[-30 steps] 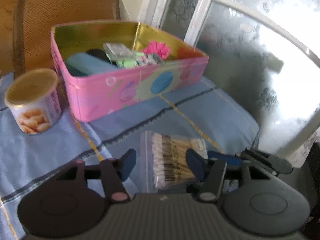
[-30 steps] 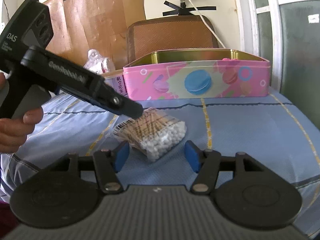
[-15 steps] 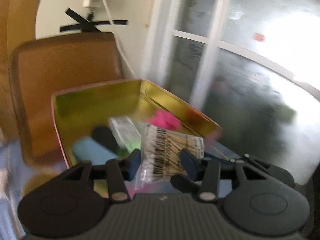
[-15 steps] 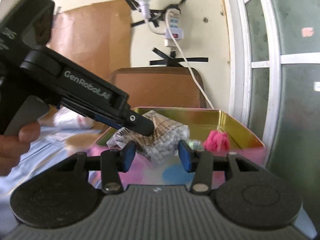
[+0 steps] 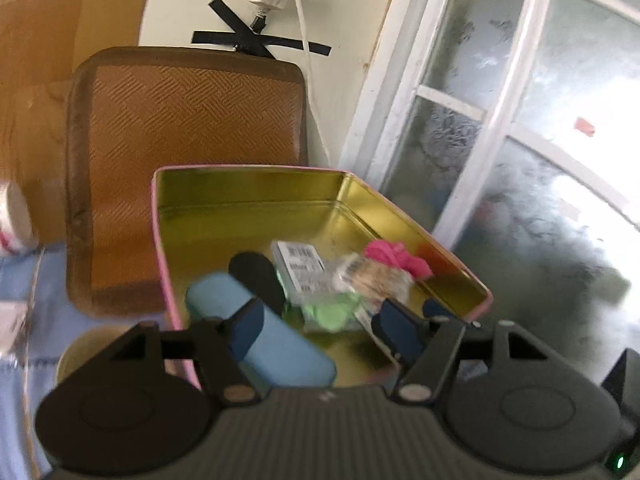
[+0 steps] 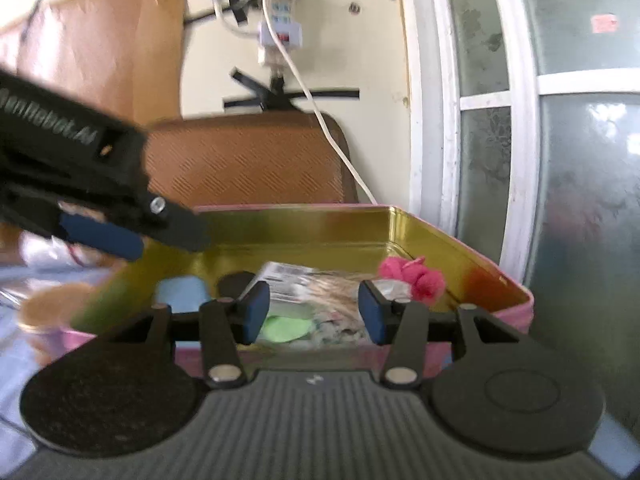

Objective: Organize soft objects
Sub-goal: 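Move the right gripper to the clear plastic packet and grasp it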

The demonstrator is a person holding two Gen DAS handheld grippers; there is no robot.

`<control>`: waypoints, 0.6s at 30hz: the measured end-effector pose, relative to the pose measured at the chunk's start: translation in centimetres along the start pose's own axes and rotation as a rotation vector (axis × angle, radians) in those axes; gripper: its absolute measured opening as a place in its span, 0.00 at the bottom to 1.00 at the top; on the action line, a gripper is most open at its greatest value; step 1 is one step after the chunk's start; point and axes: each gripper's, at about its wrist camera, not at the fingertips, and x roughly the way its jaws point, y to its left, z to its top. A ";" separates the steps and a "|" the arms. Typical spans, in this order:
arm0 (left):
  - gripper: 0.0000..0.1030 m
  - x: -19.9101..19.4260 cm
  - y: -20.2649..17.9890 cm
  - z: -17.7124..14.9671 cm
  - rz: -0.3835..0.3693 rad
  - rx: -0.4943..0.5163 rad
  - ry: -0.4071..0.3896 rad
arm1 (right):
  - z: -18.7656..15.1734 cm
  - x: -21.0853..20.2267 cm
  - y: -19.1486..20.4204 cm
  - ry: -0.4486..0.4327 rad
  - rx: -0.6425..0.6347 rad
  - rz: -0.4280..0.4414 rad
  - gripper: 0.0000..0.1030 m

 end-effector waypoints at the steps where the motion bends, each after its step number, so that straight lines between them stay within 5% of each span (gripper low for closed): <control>1: 0.64 -1.0 0.4 -0.5 -0.007 0.000 -0.011 | -0.2 -0.7 0.3 -0.015 0.013 0.009 0.50; 6: 0.64 -7.9 4.7 -3.3 -0.014 -0.046 -0.091 | 0.5 -3.6 2.4 -0.058 0.062 0.135 0.50; 9: 0.64 -11.8 9.3 -5.3 0.099 -0.101 -0.131 | 1.9 -4.3 5.0 -0.045 0.043 0.268 0.51; 15: 0.65 -17.4 19.1 -10.7 0.453 -0.228 -0.148 | 4.2 -2.4 13.8 0.102 -0.011 0.565 0.52; 18: 0.65 -19.1 22.4 -13.1 0.534 -0.287 -0.146 | 4.6 1.2 19.5 0.202 -0.046 0.612 0.66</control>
